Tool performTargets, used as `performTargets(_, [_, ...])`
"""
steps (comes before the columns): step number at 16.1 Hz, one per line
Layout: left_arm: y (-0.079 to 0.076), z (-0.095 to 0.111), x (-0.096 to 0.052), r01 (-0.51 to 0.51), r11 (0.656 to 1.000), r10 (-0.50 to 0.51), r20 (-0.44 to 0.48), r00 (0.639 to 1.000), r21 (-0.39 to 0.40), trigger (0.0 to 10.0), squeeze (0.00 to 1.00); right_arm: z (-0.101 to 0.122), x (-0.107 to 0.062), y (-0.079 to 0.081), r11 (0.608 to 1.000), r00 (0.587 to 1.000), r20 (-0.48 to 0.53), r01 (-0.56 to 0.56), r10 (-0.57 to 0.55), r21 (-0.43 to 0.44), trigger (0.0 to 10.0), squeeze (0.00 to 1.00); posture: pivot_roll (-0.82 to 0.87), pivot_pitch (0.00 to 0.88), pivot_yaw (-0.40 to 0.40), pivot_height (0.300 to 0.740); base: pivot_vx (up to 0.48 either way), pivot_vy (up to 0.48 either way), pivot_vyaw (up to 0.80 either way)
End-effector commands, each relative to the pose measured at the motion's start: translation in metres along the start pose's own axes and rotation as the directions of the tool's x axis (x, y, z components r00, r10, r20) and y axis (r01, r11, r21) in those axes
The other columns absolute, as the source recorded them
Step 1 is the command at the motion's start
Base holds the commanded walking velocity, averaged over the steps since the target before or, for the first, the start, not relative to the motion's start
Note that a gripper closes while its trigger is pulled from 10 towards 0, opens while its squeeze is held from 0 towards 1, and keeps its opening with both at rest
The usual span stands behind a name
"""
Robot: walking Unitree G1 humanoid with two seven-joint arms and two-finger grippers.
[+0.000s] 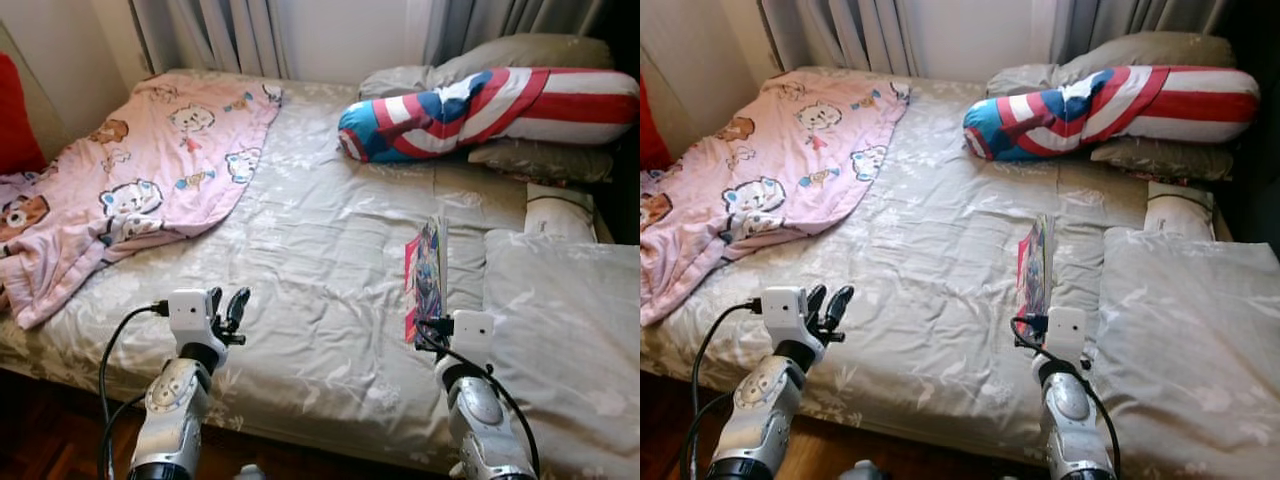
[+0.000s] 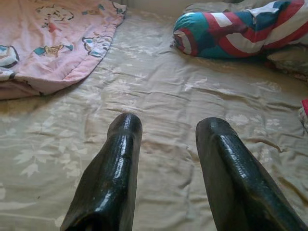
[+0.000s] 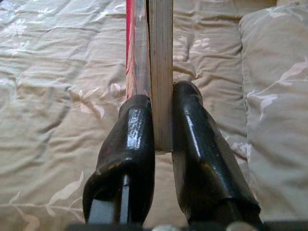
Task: Clean up the room
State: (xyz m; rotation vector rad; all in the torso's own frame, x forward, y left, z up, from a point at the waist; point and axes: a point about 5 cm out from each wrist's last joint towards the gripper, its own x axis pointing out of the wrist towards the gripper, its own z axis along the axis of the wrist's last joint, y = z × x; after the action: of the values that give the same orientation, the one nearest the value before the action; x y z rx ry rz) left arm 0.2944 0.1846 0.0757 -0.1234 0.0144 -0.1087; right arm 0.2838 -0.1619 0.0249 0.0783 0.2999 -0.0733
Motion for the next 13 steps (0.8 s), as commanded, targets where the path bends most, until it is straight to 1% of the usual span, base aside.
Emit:
performTargets(1, [0.0014,0.0012,-0.0006,-0.004,1.000,0.004,0.001,1.000,0.000,10.0,0.00,0.0026,0.0009,0.0027,1.000,1.000,0.011,-0.017,0.017,-0.009,10.0,0.00,0.01,0.116,-0.008,0.665,0.000,0.000,0.00])
performTargets(3, [0.0018,0.0016,-0.0004,-0.005,1.000,0.005,0.001,1.000,0.003,10.0,0.00,0.0014,-0.0003,0.0053,1.000,1.000,0.009,-0.030,0.030,0.001,10.0,0.00,0.01,0.119,-0.009,0.665,0.000,0.000,0.00])
performTargets(8, [0.0036,0.0016,-0.0010,-0.008,1.000,0.008,-0.001,1.000,0.007,10.0,0.00,0.0018,-0.0002,0.0051,1.000,0.999,0.011,-0.031,0.031,0.006,10.0,0.00,0.02,0.118,-0.009,0.665,0.000,0.000,0.00])
performTargets(11, [0.0011,0.0005,-0.0001,0.002,1.000,-0.002,-0.009,1.000,0.010,10.0,0.00,-0.0003,0.0013,0.0066,0.999,0.999,-0.019,-0.030,0.030,-0.010,10.0,0.00,0.01,0.117,-0.009,0.665,0.000,0.000,0.00])
performTargets(13, [0.0010,0.0004,-0.0003,0.004,1.000,-0.003,-0.009,1.000,0.009,10.0,0.00,0.0014,0.0002,0.0079,0.999,0.999,0.007,-0.045,0.045,0.010,10.0,0.00,0.02,0.117,-0.008,0.660,0.000,0.000,0.00])
